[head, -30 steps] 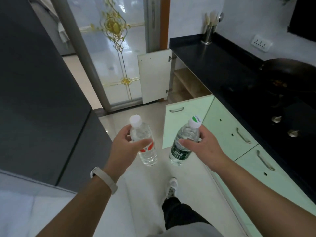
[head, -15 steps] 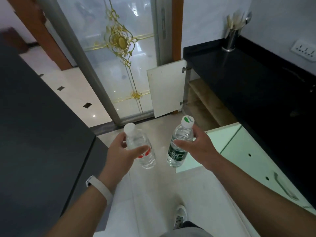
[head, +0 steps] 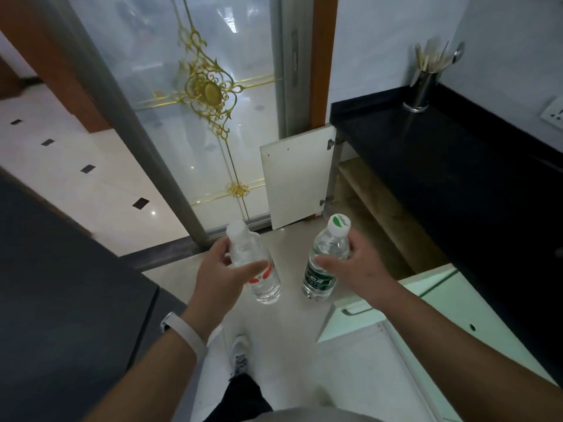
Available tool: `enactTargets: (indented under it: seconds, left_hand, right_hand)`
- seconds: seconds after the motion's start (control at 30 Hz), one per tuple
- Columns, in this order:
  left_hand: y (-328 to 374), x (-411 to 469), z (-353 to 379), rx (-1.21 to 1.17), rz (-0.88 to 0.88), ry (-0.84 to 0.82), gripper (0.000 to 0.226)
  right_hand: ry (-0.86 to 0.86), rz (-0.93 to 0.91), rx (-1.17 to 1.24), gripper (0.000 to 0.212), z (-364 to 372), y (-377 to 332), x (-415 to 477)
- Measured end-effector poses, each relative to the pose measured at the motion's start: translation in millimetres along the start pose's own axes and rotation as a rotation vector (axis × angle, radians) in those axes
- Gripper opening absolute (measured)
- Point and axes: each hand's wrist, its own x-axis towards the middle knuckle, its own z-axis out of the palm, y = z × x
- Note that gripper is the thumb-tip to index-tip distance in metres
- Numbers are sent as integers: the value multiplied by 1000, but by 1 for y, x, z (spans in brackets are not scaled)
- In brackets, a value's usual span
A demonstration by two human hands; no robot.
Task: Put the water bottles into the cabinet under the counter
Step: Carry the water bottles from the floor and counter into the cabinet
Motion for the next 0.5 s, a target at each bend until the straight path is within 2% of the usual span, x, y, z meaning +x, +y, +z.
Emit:
enactTargets:
  seconds: [0.13,0.27,0.37,0.5]
  left_hand:
    - [-13,63,-11,-27,-26,-89,53]
    - [-15,142,-27,15,-37,-204,62]
    - [-10,196,-35,40,-3,-255,67]
    - [2,248,-36,95,84,-387,63]
  right_hand:
    - [100,-4,-51,36,12,-14,40]
    - [314,24,-51,45,32,-30,79]
    - [401,48,-79,56,44,-49,105]
    - [537,43,-55,54,55,-65,126]
